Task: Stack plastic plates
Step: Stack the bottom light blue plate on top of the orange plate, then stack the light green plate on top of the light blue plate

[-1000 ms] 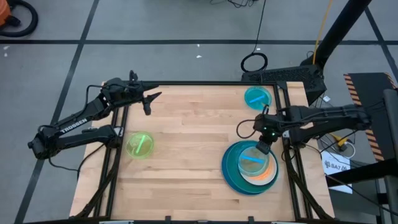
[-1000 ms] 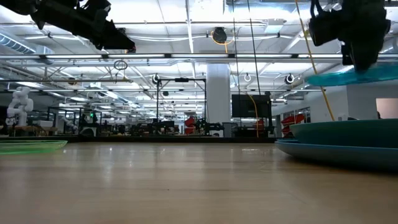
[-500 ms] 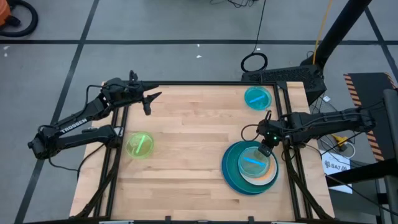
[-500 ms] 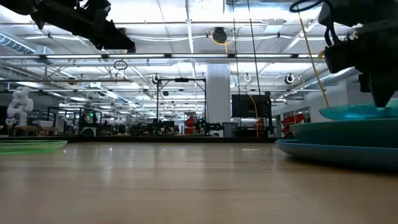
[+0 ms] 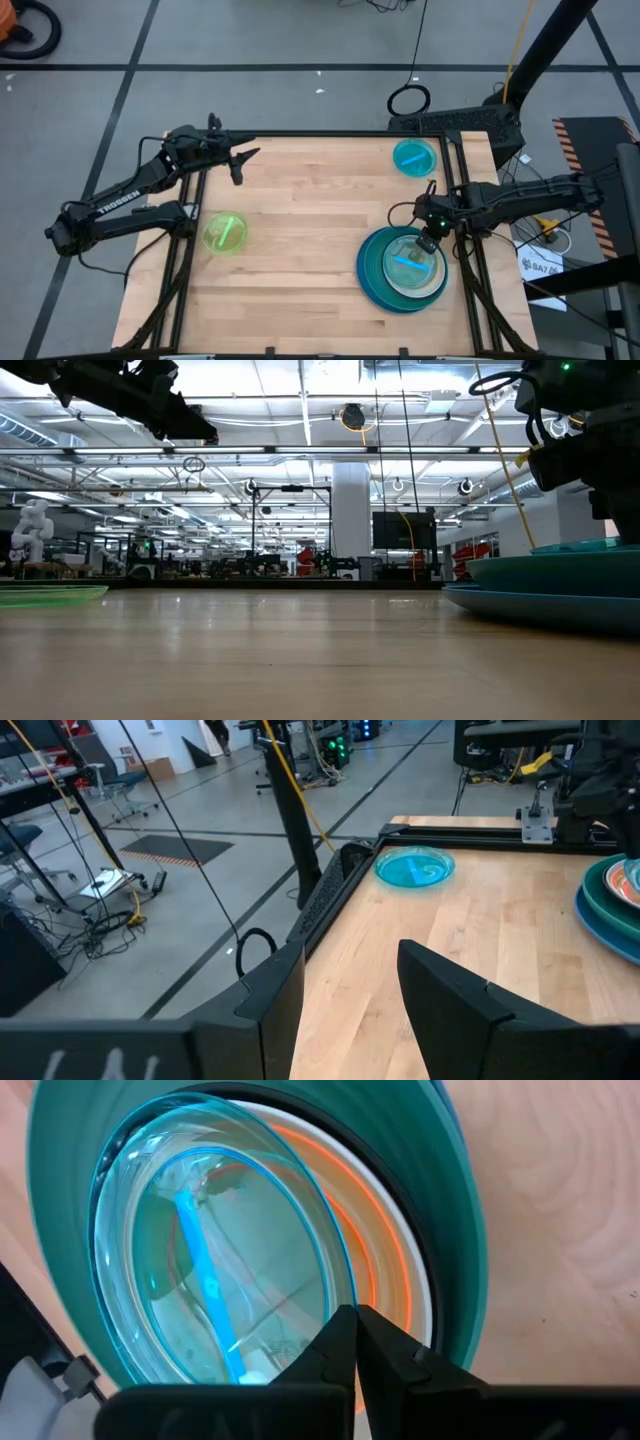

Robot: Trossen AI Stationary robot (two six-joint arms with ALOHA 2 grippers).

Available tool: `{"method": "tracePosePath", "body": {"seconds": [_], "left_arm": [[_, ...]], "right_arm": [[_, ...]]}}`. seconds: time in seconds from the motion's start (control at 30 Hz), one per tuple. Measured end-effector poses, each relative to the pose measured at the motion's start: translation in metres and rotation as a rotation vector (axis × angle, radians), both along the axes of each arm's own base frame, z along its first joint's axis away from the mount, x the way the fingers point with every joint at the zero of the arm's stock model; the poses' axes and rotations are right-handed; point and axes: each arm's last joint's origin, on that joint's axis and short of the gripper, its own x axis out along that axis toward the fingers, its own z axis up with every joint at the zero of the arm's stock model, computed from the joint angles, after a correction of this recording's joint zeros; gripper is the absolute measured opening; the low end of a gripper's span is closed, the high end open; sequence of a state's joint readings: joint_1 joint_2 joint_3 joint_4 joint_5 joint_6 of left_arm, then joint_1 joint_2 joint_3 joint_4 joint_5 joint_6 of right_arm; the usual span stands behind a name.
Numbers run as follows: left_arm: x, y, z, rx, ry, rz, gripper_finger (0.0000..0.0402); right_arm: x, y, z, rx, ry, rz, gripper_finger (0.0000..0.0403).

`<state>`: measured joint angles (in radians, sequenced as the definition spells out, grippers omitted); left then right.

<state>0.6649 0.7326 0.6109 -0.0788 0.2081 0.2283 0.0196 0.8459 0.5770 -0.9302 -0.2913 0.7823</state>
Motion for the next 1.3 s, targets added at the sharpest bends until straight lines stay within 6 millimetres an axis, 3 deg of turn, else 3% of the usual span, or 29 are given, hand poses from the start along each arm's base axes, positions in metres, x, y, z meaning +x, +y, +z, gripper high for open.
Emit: {"method": "tracePosePath", "body": {"seconds": [0.33,0.97,1.3], "left_arm": [[0.0,0.0,0.0,0.0,0.0,0.0,0.017],[0.0,0.0,0.0,0.0,0.0,0.0,0.017],[0.0,0.0,-0.0001,-0.02,-0.009,0.005,0.017]], "right_arm": [[0.0027,0.0,0.0008,0.002,-0.026,-0.013,0.0012],[-0.0005,-0.0002,-0.0002,0.025,0.039,-0.107,0.0105],[0.0066,-0.0021,0.0017,-0.027,-0.033,-0.161,0.0108]]}}
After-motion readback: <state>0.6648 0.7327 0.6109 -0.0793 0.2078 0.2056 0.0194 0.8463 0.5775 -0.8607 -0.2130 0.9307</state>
